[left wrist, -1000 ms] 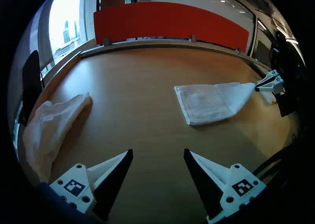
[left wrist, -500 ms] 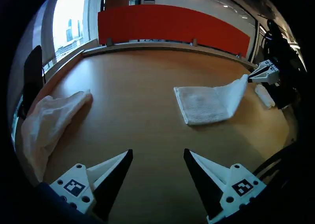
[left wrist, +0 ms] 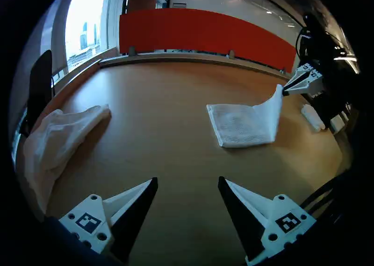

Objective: Fold towel

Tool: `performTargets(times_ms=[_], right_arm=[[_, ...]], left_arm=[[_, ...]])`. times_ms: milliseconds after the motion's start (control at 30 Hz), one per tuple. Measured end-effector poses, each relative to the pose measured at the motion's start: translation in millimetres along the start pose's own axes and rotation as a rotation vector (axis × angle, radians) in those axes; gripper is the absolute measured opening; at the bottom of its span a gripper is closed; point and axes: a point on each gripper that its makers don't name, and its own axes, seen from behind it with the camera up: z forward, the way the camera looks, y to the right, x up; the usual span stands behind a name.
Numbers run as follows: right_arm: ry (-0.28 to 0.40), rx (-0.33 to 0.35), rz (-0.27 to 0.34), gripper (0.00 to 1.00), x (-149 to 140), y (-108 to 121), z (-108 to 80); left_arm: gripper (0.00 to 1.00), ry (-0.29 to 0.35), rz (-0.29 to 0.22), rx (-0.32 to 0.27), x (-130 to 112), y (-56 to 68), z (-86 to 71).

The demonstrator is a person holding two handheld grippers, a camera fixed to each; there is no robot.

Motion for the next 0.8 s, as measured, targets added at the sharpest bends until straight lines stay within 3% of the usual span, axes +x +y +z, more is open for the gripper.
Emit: performTargets(times_ms=[400,600,800], right_arm=[[-0.018,0.153,-0.083,0.03,41,-50,69.7],[-0.047,0.217,-0.083,0.03,39,-77,104.4],[-0.075,0.231,-0.071,0.03,28,-85,120.7]], left_arm=[[0.96,0.008,-0.042,0.015,-5,-8.2,-6.5],[0.96,0.008,-0.062,0.023,-9,-11.5,-9.4],[0.96,0.002,-0.067,0.023,-13,-11.1,-9.8]])
